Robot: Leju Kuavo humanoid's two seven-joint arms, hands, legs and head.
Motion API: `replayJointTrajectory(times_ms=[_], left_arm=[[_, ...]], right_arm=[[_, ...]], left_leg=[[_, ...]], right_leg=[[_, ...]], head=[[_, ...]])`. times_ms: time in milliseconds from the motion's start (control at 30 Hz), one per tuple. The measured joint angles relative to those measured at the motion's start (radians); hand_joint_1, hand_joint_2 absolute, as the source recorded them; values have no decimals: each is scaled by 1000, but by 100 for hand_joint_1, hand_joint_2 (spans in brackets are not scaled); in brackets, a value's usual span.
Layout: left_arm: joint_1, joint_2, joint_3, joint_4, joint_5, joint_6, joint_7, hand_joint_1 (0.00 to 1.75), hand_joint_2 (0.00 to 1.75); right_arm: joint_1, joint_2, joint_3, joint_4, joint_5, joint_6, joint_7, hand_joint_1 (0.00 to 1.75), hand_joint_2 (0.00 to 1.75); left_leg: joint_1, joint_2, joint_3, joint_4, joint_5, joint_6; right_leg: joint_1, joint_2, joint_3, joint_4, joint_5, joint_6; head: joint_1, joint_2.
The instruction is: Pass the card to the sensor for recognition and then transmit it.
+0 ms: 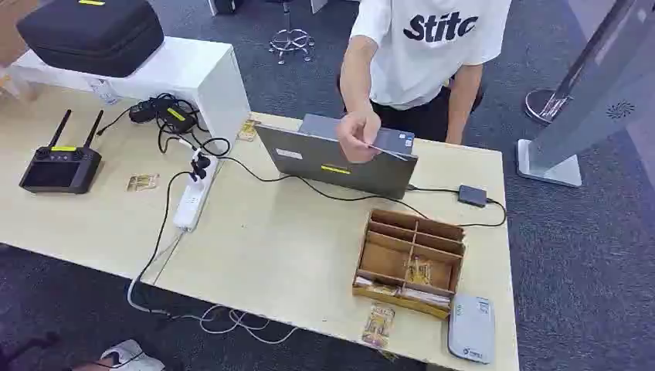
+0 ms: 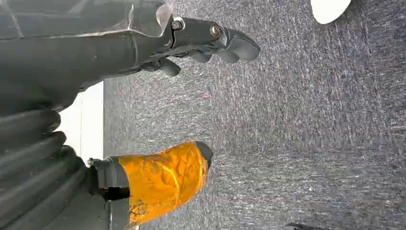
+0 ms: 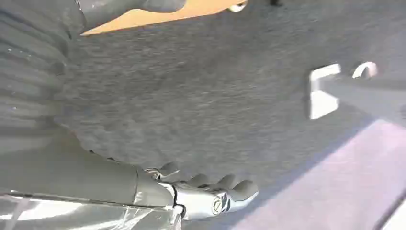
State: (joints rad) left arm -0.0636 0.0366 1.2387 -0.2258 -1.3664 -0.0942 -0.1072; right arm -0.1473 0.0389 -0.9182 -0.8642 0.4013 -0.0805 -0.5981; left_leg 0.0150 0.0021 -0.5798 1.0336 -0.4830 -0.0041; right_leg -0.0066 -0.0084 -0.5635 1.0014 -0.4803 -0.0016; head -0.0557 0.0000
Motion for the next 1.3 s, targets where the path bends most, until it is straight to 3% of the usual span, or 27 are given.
replayJointTrajectory(times_ms=[267, 333, 433, 567, 633, 733, 800, 900, 1033, 1167, 1300], left_arm=[[1, 0, 1, 0, 0, 0, 0, 0, 175], [1, 0, 2, 0, 0, 0, 1, 0, 175], [2, -1, 11, 0, 6, 3, 4, 0, 175], [2, -5, 18, 0, 9, 4, 4, 0, 175], [2, -6, 19, 0, 9, 4, 4, 0, 175], [3, -5, 25, 0, 9, 1, 4, 0, 175], [4, -5, 27, 0, 6, -2, 4, 0, 175], [-2, -4, 27, 0, -15, -11, 4, 0, 175], [-11, 1, 27, 0, -40, -17, 3, 0, 175], [-12, 5, 26, 0, -52, -21, 1, 0, 175], [-17, 7, 23, 0, -68, -26, -2, 0, 175]], right_arm=[[3, 36, 36, -124, 0, 3, 3, 0, 175], [6, 43, 45, -147, 3, 6, -29, 0, 175], [28, 90, 101, -291, 66, -19, -63, 0, 175], [57, 134, 244, -504, 156, -106, 30, 0, 175], [61, 138, 295, -561, 149, -112, 48, 0, 175], [94, 148, 374, -649, 180, -99, -11, 0, 175], [113, 154, 476, -739, 251, -108, -30, 0, 175], [102, 154, 687, -864, 433, -145, 67, 0, 175], [6, 150, 925, -908, 582, -158, 220, 0, 175], [-59, 133, 1069, -913, 605, -172, 272, 0, 175], [-130, 129, 1157, -881, 627, -150, 320, 0, 175]], left_leg=[[0, 0, 0, 0, 0, 0], [0, 0, -1, 0, 0, 0], [0, 0, -1, 0, 0, 0], [0, 0, 0, 0, 0, 0], [1, 0, 0, 0, 0, 0], [0, -1, -2, 0, 0, 0], [0, 1, -1, 0, 0, 0], [1, 1, -1, -1, 1, -1], [2, 1, -1, -1, 3, -4], [2, 1, -1, -1, 3, -5], [2, 1, -1, -1, 3, -5]], right_leg=[[0, 0, 0, 0, 0, 0], [0, 0, 0, 0, 0, 0], [0, 0, 0, 0, 0, 0], [0, 0, -1, 0, 0, 0], [0, 0, 0, 0, 0, 0], [0, 0, 0, 1, 0, 0], [0, 2, -1, 1, 0, 0], [0, 2, -1, 2, 0, -1], [0, 2, -2, 2, 1, -2], [0, 2, -2, 2, 2, -3], [0, 2, -2, 2, 2, -3]], head=[[0, 0], [0, 0], [0, 0], [0, 0], [0, 0], [0, 0], [0, 0], [0, 0], [1, 0], [1, 0], [0, 0]])
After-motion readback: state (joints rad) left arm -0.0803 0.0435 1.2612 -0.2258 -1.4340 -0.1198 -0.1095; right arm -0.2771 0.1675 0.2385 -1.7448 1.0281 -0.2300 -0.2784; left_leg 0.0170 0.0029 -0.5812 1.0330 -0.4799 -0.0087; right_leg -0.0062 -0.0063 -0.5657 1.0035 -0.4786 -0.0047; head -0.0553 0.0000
